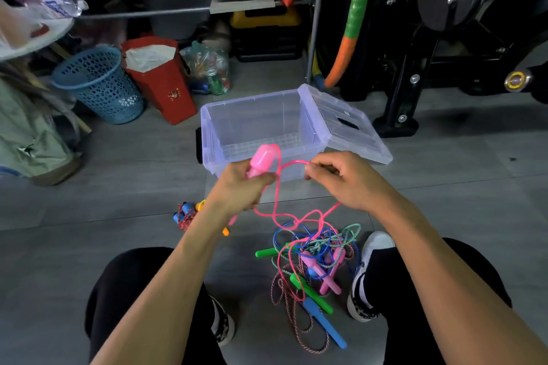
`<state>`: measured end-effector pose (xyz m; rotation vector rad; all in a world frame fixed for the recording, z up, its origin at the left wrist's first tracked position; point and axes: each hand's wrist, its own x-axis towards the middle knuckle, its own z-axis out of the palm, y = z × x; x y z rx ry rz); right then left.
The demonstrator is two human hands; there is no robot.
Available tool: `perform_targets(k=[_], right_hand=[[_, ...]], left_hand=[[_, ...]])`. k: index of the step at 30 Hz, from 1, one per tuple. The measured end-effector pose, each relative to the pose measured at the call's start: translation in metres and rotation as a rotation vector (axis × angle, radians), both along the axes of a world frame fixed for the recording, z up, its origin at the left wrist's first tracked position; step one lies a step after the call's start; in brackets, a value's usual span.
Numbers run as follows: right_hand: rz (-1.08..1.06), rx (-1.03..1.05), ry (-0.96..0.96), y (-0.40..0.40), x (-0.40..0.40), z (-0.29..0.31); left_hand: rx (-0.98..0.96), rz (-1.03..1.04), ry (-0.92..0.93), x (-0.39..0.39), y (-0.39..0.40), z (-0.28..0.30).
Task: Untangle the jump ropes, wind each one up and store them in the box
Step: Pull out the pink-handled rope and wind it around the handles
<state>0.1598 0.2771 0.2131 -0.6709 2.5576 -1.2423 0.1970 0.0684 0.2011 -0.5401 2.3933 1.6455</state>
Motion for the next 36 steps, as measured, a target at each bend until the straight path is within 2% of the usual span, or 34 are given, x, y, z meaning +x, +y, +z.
perform_targets(k=[2, 4, 7, 11, 13, 15, 17, 18, 22, 25, 26, 28, 30, 32, 34, 36], right_hand=[[0.048, 0.019, -0.015, -0.005, 0.001, -0.003], [0.075, 0.026, -0.041, -0.011, 0.001, -0.005], [0.034, 0.057, -0.104, -0.01, -0.001, -0.008], [0.044, 0.36, -0.192, 0.005, -0.009, -0.013], [0.05, 0.4, -0.202, 0.01, -0.01, -0.012], [0.011, 0.262, -0.117, 0.012, -0.011, -0.01], [-0.022, 0.086, -0.026, 0.012, -0.01, -0.006], [-0.018, 0.029, 0.0, 0.011, -0.01, -0.004], [0.062, 0.007, 0.002, 0.001, -0.006, -0.008], [0.091, -0.023, 0.009, -0.009, -0.002, -0.007], [0.087, -0.022, 0.008, -0.011, -0.002, -0.008], [0.059, 0.025, -0.026, -0.008, -0.003, -0.01], [0.042, 0.199, -0.059, 0.001, -0.008, -0.016], [0.05, 0.391, -0.126, 0.008, -0.011, -0.022], [0.051, 0.421, -0.15, 0.011, -0.011, -0.024], [0.041, 0.339, -0.09, 0.008, -0.009, -0.018]], left_hand=[[0.051, -0.172, 0.017, 0.005, 0.011, 0.007], [0.084, -0.19, 0.049, 0.006, 0.016, 0.01], [0.145, 0.042, 0.119, 0.001, 0.011, 0.009], [0.376, 0.442, 0.205, -0.009, -0.008, 0.009], [0.445, 0.558, 0.154, -0.012, -0.02, 0.007], [0.3, 0.498, 0.039, -0.012, -0.026, 0.002], [0.097, 0.329, -0.027, -0.009, -0.022, -0.002], [0.066, 0.252, -0.022, -0.007, -0.016, -0.001], [0.248, 0.008, 0.037, 0.0, 0.011, 0.009], [0.211, -0.129, 0.021, 0.004, 0.017, 0.01], [0.195, -0.115, 0.031, 0.004, 0.016, 0.009], [0.255, 0.043, 0.097, 0.0, 0.012, 0.008], [0.371, 0.266, 0.17, -0.007, 0.002, 0.008], [0.445, 0.444, 0.167, -0.014, -0.013, 0.007], [0.323, 0.471, 0.076, -0.016, -0.023, 0.0], [0.138, 0.339, -0.032, -0.014, -0.021, -0.007]])
